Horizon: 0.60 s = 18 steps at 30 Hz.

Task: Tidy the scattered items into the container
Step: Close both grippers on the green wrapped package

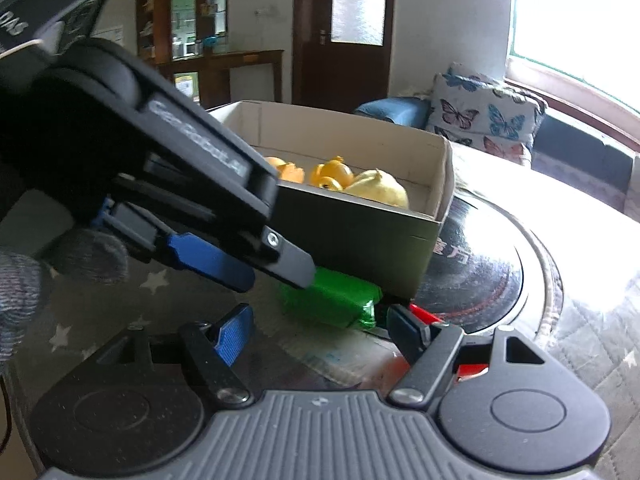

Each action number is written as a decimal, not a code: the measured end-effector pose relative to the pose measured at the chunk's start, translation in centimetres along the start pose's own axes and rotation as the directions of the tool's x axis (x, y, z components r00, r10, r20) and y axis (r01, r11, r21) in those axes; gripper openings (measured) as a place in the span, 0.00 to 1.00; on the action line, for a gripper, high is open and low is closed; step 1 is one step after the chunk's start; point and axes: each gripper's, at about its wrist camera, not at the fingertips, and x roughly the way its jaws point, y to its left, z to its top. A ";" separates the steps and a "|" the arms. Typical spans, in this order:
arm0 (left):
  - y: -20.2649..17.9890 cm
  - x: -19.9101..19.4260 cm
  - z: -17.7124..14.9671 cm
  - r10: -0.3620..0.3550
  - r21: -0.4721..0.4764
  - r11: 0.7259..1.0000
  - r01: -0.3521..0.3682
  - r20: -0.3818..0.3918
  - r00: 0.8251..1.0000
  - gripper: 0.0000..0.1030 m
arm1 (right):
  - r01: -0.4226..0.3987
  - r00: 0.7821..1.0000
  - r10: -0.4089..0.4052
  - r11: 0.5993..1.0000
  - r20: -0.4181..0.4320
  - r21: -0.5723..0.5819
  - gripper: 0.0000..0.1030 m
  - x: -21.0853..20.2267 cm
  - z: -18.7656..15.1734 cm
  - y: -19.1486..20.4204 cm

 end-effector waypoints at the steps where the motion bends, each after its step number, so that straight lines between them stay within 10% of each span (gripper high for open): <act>1: 0.0 0.1 0.1 -0.003 -0.005 1.000 0.003 0.004 1.000 0.43 | 0.002 1.000 -0.002 1.000 0.000 0.005 0.74 0.1 0.1 -0.1; 18: 1.2 2.9 1.8 -0.031 -0.134 0.991 0.023 -0.054 0.998 0.42 | -0.001 1.000 0.002 0.998 -0.016 0.060 0.54 1.5 0.4 -1.0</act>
